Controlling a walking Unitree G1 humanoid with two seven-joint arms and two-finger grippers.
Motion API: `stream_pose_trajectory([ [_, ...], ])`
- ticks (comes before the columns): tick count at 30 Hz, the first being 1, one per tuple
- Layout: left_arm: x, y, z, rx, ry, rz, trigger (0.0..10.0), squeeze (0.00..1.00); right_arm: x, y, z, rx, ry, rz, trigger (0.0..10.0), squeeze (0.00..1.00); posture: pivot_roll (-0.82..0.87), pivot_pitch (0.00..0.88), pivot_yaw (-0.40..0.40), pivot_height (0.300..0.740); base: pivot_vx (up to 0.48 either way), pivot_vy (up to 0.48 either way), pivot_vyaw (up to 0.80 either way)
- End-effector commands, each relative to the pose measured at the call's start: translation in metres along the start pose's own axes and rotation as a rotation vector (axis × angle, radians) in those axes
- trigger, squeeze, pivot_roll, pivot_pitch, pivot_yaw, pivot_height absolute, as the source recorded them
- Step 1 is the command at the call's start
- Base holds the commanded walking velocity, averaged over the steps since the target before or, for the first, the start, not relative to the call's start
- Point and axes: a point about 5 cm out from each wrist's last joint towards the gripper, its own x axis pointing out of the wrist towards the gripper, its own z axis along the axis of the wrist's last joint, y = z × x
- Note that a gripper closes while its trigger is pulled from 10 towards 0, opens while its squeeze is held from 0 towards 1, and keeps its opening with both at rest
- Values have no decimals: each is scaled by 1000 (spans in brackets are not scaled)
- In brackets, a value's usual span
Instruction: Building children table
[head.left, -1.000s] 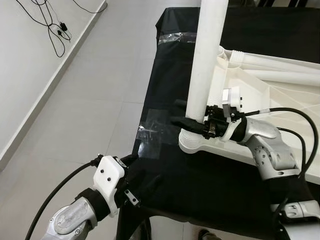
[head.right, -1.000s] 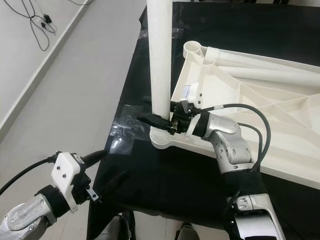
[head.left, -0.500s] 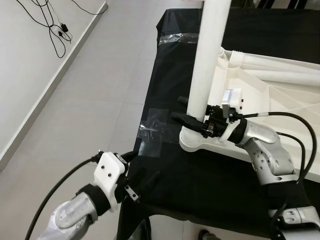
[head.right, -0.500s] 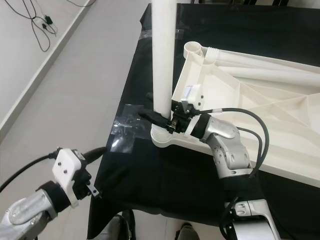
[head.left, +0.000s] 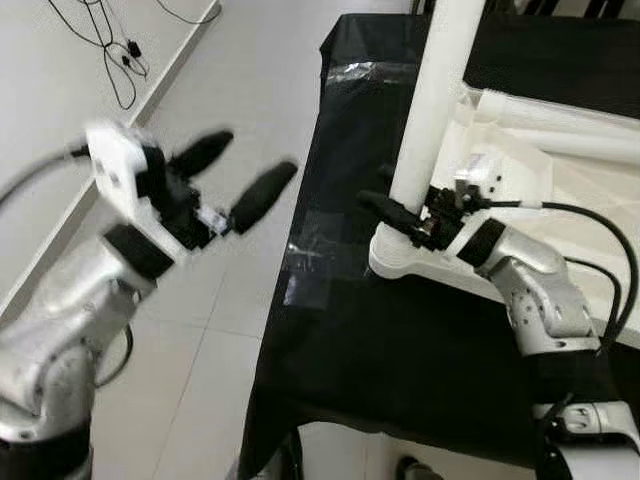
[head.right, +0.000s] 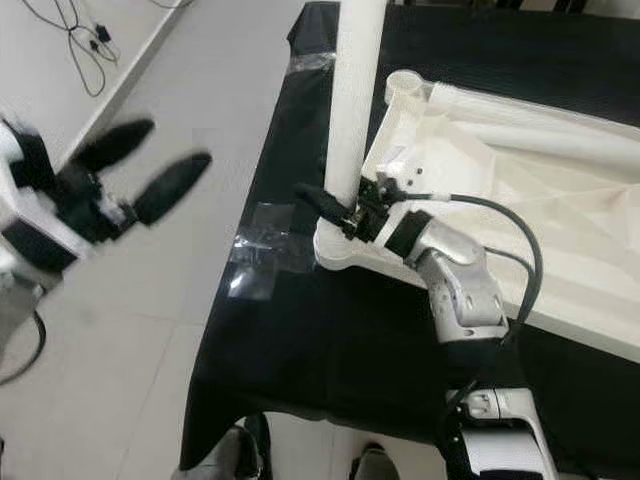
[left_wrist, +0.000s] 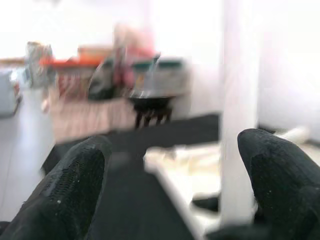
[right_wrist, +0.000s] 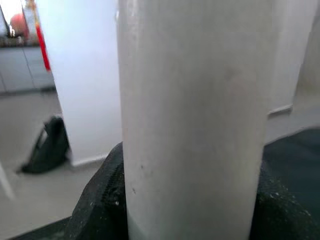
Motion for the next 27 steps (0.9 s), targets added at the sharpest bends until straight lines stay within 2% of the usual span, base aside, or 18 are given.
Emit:
stream_pose_trajectory([
  [1,2,0,2,-40,-8,-18,10000,0,3,1,6,-96,8,-9,10000,0,31,158,53,740,0,0,0],
  [3,11,-1,2,-91,-28,-48,10000,0,7,8,5,-177,57,27,10000,0,28,152,55,740,0,0,0],
  [5,13,-3,0,-106,-14,-76,10000,0,8,11,4,-218,79,43,10000,0,20,144,61,740,0,0,0],
  [14,17,-7,-13,-182,37,-109,10000,0,10,13,10,-231,69,55,10000,0,10,135,65,740,0,0,0],
  [17,19,-7,-18,-167,53,-115,10000,0,16,19,14,-213,33,66,10000,0,10,133,65,740,0,0,0],
  [23,23,-7,-22,-147,63,-129,10000,0,26,35,21,-192,-23,114,10000,0,9,128,65,740,0,0,0],
  [24,27,-7,-23,-150,55,-135,10000,0,29,45,23,-187,-37,152,10000,0,6,123,64,740,0,0,0],
  [26,27,-7,-23,-150,55,-135,10000,0,29,45,23,-187,-37,152,10000,0,6,123,64,740,0,0,0],
  [27,32,-8,-24,-159,46,-146,10000,0,33,54,23,-188,-43,190,10000,0,4,121,65,740,0,0,0],
])
